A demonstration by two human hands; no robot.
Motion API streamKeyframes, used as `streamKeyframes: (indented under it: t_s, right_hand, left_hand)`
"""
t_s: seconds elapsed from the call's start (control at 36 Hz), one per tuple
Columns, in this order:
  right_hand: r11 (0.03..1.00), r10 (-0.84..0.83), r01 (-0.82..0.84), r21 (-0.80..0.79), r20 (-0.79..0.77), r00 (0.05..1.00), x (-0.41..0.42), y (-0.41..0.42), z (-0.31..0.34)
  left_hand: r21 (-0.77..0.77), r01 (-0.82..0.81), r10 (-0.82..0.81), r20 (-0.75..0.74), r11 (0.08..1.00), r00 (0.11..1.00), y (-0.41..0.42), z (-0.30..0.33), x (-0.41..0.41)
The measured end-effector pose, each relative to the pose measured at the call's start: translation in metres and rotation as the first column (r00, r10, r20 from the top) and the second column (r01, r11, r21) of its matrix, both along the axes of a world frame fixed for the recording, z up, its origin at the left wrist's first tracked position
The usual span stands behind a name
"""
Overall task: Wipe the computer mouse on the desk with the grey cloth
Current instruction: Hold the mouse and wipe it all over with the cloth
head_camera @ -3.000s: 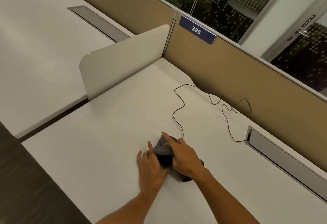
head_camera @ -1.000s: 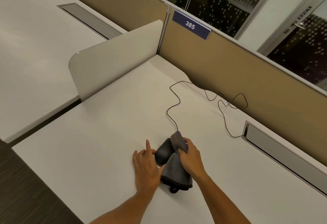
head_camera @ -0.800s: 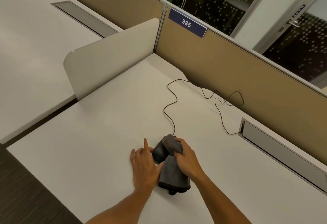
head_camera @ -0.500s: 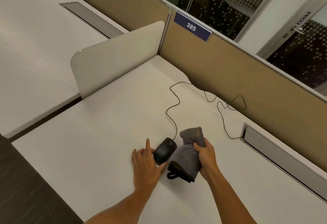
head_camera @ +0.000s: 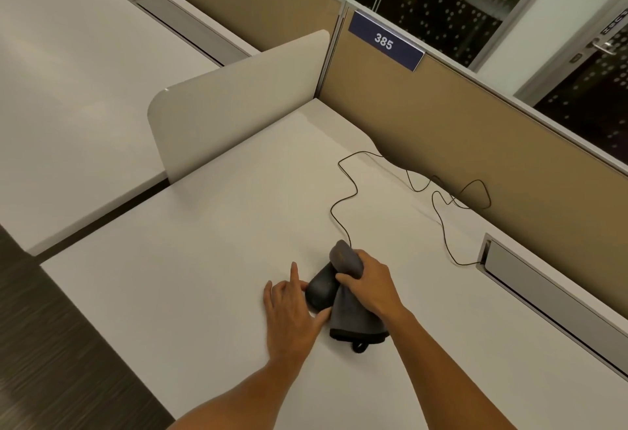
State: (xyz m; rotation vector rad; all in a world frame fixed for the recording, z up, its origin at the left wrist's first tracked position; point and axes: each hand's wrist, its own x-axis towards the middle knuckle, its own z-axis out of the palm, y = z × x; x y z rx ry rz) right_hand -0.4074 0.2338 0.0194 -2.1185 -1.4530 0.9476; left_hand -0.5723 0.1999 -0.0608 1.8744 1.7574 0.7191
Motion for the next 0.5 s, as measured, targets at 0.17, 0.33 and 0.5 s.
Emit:
streamKeyframes:
  t_s: [0.17,0.33,0.5]
  right_hand:
    - [0.998,0.022,-0.019,-0.059,0.054,0.998,0.010,0.000,-0.002]
    - [0.980,0.166,-0.151,-0.132,0.110,0.980,0.019,0.008,0.006]
    - [0.955,0.255,-0.218,-0.200,0.181,0.950,0.032,0.008,0.010]
  left_hand:
    - [0.008,-0.013,0.013,-0.013,1.000,1.000,0.000,0.003,0.000]
    - [0.025,-0.017,0.018,-0.023,1.000,1.000,-0.001,0.003,0.000]
    - [0.037,0.002,-0.001,-0.011,0.999,1.000,-0.001,0.003,0.000]
